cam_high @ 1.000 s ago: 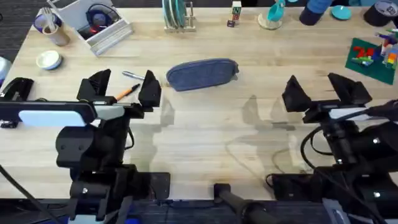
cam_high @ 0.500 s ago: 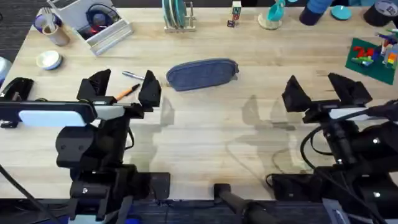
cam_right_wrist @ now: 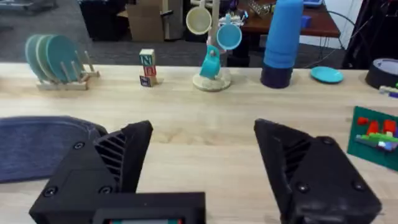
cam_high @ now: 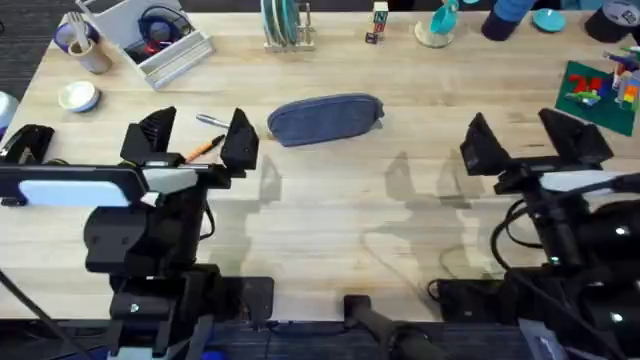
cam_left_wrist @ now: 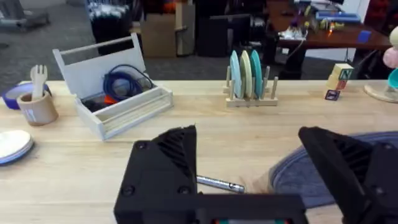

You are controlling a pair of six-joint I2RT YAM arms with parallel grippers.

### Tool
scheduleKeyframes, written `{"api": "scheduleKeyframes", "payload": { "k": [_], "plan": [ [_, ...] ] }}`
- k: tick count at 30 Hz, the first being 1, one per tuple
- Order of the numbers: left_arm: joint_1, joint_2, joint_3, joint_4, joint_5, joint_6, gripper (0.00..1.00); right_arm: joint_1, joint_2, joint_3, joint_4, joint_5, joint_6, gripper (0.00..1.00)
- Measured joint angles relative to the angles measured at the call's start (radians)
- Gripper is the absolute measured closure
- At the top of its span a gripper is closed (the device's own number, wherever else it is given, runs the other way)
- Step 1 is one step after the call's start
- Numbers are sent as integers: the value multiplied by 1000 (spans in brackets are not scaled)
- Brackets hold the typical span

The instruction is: Unzip the bag, pick up the pens from the table one at a time and place them inside, then zip the bag closed.

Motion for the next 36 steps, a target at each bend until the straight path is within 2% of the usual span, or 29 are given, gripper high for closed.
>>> {"api": "scheduleKeyframes", "payload": {
  "k": [4,9,14,25,36],
  "plan": [
    [0,0,64,-92,0,-8,7,0,0,74,-66,0,15,5],
    [0,4,194,-234,-1,-12,7,0,2,169,-152,0,22,5],
    [0,70,322,-329,-9,-14,8,0,66,272,-213,0,23,5],
    [0,370,616,-452,-12,-15,8,0,360,578,-343,-21,26,5],
    [0,684,942,-702,-9,-16,7,0,698,881,-567,-72,30,5]
  ]
}}
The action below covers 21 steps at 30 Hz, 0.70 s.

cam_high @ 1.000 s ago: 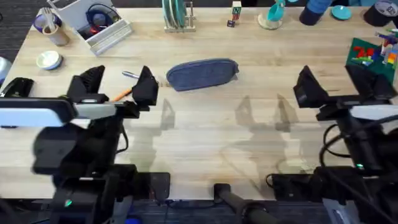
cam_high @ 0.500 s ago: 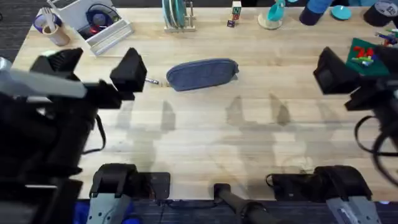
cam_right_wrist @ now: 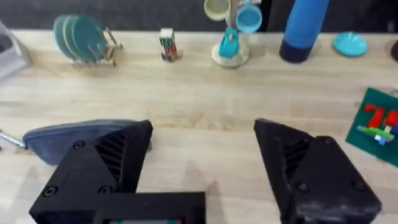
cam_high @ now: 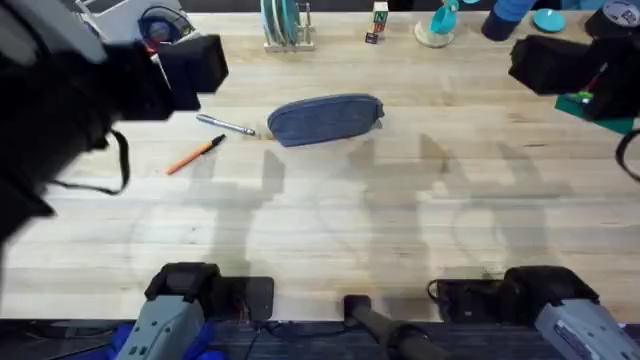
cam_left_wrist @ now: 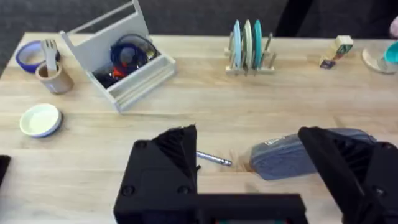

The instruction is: Unzip the bag, pick up the pens from the table one at a time and place them inside, then zip the bag closed.

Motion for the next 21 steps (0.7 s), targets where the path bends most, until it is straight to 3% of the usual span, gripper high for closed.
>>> {"api": "scheduleKeyframes", "payload": {
  "k": [12,21],
  "plan": [
    [0,265,300,-298,10,-78,8,0,320,303,-302,-6,0,5],
    [0,378,367,-365,49,-92,8,3,447,402,-382,-6,0,5]
  ]
}}
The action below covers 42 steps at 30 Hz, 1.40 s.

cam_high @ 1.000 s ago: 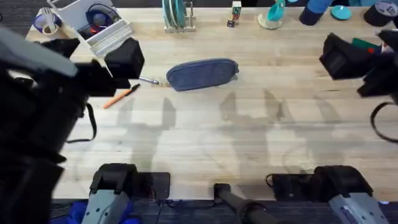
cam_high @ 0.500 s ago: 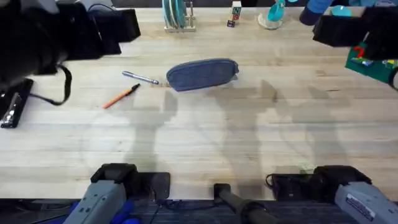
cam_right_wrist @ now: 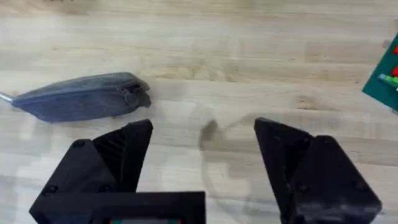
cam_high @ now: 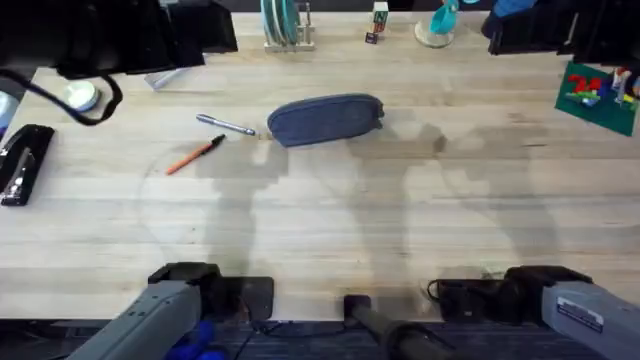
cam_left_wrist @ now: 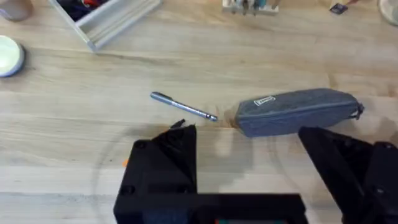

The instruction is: Unzip the bag, pick up the pens from the table one at a time and place them inside, then zip the bag closed.

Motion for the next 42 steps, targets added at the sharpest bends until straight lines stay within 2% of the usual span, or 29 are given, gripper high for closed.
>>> {"api": "scheduleKeyframes", "payload": {
  "k": [8,24,27,32,39,42],
  "plan": [
    [0,43,0,0,5,-3,7,16,4,0,-3,0,0,5],
    [0,45,0,0,5,10,8,16,4,1,-4,0,0,5],
    [0,45,0,0,5,58,8,16,4,1,-4,0,0,5],
    [0,45,0,0,17,181,7,16,4,1,-4,0,0,6],
    [2,45,0,0,112,405,8,16,4,2,-4,0,0,6],
    [25,45,0,0,172,498,9,16,4,2,-4,0,0,6]
  ]
}}
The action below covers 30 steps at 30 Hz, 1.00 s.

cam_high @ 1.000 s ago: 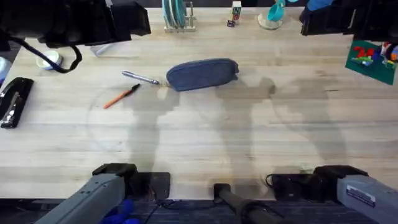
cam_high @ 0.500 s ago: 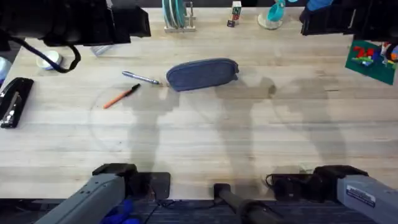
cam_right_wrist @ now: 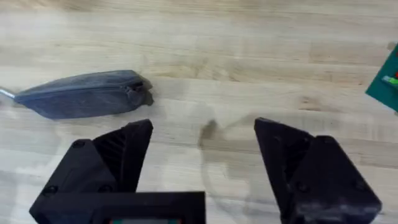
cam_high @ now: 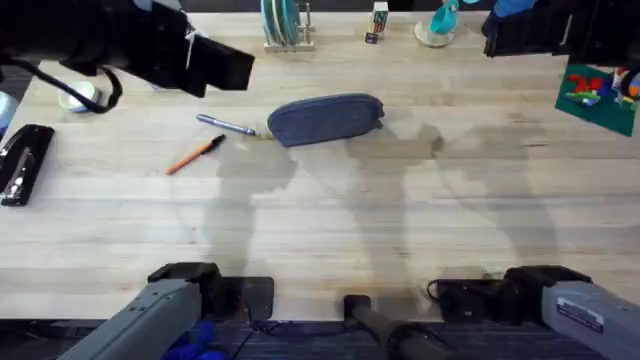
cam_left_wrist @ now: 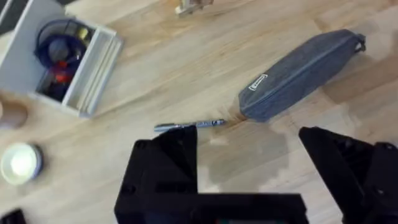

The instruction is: Unzip the bag, pick up the pens from the table one at a time and place them inside, then zip the bag closed.

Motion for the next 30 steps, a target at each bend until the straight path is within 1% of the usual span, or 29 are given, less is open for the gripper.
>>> {"api": "scheduleKeyframes", "payload": {
  "k": [2,4,9,12,16,20,30],
  "plan": [
    [34,0,0,0,50,55,11,0,0,0,0,0,0,5],
    [79,0,0,-1,118,113,10,0,0,0,0,0,0,5],
    [200,10,0,-38,341,300,10,0,0,0,0,0,0,5],
    [253,41,0,-57,460,415,10,0,0,0,0,0,0,5],
    [292,112,0,-59,584,538,9,0,0,0,0,0,0,6],
    [313,198,0,-58,678,640,10,0,0,0,0,0,0,5],
    [373,415,0,-79,853,869,10,0,0,0,0,0,0,5]
  ]
}}
